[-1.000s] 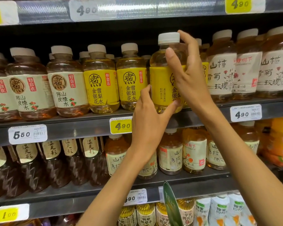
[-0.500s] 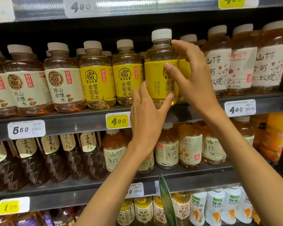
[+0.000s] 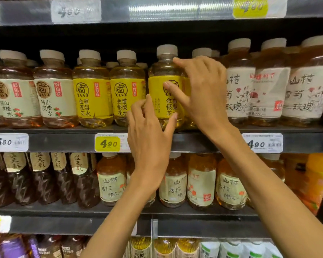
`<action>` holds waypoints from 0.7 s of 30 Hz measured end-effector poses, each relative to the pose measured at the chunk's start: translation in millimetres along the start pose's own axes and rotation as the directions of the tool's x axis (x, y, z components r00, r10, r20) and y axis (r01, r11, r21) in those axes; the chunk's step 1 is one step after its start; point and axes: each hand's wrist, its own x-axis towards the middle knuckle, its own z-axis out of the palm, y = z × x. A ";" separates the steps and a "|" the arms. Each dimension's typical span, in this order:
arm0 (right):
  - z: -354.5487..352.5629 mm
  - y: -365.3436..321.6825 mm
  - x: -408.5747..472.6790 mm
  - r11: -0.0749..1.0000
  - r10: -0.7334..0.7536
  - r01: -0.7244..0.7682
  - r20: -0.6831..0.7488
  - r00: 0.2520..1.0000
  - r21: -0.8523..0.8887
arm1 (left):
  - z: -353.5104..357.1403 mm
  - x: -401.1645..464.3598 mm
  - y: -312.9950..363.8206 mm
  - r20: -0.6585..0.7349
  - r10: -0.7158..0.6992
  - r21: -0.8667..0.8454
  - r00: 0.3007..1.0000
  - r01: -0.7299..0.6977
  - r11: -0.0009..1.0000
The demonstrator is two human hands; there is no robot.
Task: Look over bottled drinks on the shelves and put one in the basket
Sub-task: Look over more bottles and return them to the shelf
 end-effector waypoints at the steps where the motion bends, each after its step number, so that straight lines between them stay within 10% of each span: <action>1: 1.0 2.4 -0.7 1.000 -0.016 0.016 0.006 1.000 -0.020 | -0.5 -0.3 0.5 0.000 0.005 0.023 1.000 -0.005 1.000; 21: -3.2 22.4 6.5 0.985 0.123 -0.128 -0.047 0.991 -0.116 | -3.8 10.1 1.1 0.022 0.075 0.118 0.997 -0.077 0.990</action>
